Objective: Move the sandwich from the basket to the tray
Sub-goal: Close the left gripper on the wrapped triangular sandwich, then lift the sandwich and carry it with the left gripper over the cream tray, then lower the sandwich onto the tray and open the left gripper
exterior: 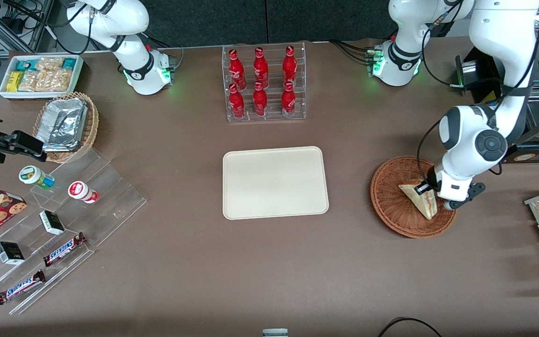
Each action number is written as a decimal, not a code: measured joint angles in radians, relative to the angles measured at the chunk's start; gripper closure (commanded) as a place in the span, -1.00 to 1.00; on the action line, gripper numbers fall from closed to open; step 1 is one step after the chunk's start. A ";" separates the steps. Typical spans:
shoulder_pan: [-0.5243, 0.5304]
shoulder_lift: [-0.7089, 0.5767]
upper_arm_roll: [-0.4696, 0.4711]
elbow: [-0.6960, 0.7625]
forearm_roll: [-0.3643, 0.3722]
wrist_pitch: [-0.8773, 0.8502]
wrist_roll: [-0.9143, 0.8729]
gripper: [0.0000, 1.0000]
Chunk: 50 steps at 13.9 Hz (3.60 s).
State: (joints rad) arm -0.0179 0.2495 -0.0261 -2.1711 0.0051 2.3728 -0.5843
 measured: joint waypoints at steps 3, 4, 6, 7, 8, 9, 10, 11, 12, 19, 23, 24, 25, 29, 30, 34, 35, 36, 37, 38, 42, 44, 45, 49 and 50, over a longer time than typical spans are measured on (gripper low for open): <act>0.003 -0.033 -0.003 0.129 0.004 -0.203 0.002 1.00; 0.003 -0.041 -0.006 0.176 0.005 -0.264 0.003 1.00; -0.004 -0.045 -0.024 0.255 0.006 -0.370 0.009 1.00; -0.017 -0.045 -0.035 0.274 0.006 -0.394 0.010 1.00; -0.042 -0.044 -0.044 0.282 0.006 -0.403 0.011 1.00; -0.075 -0.043 -0.050 0.283 0.006 -0.404 0.010 1.00; -0.113 -0.039 -0.052 0.283 0.006 -0.404 0.010 1.00; -0.154 -0.034 -0.054 0.283 0.006 -0.404 0.010 1.00; -0.196 -0.028 -0.056 0.284 0.006 -0.403 0.010 1.00; -0.468 0.122 -0.060 0.420 0.006 -0.401 -0.020 1.00; -0.542 0.249 -0.060 0.558 0.005 -0.399 -0.082 1.00; -0.563 0.280 -0.060 0.592 0.005 -0.399 -0.111 1.00; -0.585 0.310 -0.060 0.626 0.005 -0.399 -0.143 1.00; -0.655 0.412 -0.060 0.734 0.005 -0.397 -0.218 1.00; -0.663 0.428 -0.060 0.749 0.005 -0.391 -0.223 1.00; -0.690 0.470 -0.060 0.775 0.005 -0.350 -0.236 1.00; -0.696 0.477 -0.060 0.775 0.005 -0.346 -0.240 1.00; -0.702 0.484 -0.060 0.775 0.005 -0.343 -0.244 1.00; -0.707 0.491 -0.060 0.775 0.005 -0.336 -0.246 1.00; -0.712 0.496 -0.060 0.775 0.005 -0.326 -0.247 1.00; -0.720 0.507 -0.060 0.776 0.005 -0.321 -0.247 0.05; -0.724 0.509 -0.060 0.776 0.005 -0.321 -0.248 -1.00; -0.725 0.510 -0.060 0.776 0.005 -0.321 -0.248 -1.00; -0.725 0.512 -0.059 0.776 0.006 -0.320 -0.247 -1.00; -0.725 0.512 -0.058 0.776 0.006 -0.320 -0.247 -1.00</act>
State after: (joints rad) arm -0.7430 0.7616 -0.0839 -1.3950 0.0107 2.0525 -0.8316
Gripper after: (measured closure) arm 0.242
